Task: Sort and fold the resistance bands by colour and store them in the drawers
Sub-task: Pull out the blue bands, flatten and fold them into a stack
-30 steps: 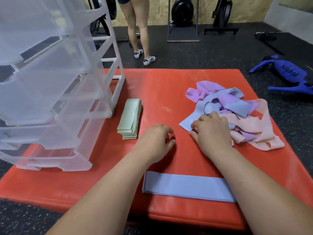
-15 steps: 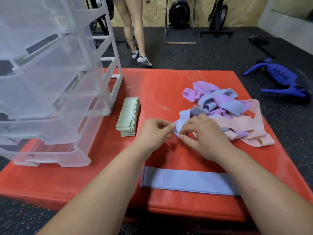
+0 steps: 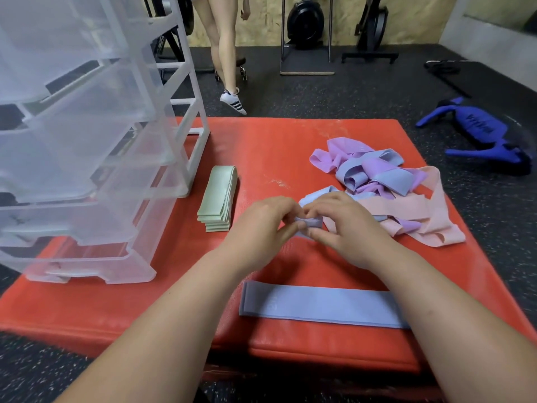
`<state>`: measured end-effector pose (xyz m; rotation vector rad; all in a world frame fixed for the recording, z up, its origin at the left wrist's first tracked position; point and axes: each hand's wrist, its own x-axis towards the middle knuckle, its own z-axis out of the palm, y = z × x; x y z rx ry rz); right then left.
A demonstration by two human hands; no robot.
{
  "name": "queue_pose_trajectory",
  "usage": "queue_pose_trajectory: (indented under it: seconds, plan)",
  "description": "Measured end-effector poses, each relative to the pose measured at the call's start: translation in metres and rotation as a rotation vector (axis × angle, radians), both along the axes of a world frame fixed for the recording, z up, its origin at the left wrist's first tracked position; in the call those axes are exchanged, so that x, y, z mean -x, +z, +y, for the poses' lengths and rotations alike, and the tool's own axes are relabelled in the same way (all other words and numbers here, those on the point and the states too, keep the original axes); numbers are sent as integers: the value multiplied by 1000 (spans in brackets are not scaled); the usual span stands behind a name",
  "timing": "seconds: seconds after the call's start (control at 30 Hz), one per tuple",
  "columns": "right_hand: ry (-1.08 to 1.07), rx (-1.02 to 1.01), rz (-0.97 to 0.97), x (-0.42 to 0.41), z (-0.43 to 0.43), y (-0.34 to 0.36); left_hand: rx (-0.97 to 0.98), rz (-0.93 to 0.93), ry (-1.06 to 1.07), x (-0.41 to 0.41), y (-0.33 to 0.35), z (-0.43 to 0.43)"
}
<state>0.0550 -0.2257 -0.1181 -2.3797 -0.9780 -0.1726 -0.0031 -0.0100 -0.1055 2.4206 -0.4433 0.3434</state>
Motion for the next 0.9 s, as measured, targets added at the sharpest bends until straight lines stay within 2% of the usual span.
queue_pose_trajectory:
  seconds: [0.17,0.33,0.53,0.67,0.77,0.83,0.9]
  plan:
    - [-158,-9,-116,-9,-10,6,258,-43,149,-2,5,7]
    - [-146,-106,-67,-8,-11,18,439,31,168,-7,11,13]
    - [-221,-11,-38,-6,-26,17,478,-132,282,-3,20,16]
    - [-241,52,-142,-7,-45,29,459,-273,354,3,26,26]
    - [-336,104,-244,-5,-62,37,472,-361,395,10,32,33]
    - [-398,87,-282,0,-73,43,500,-366,397,16,35,35]
    - [-384,14,-238,10,-82,48,491,-331,394,23,35,34]
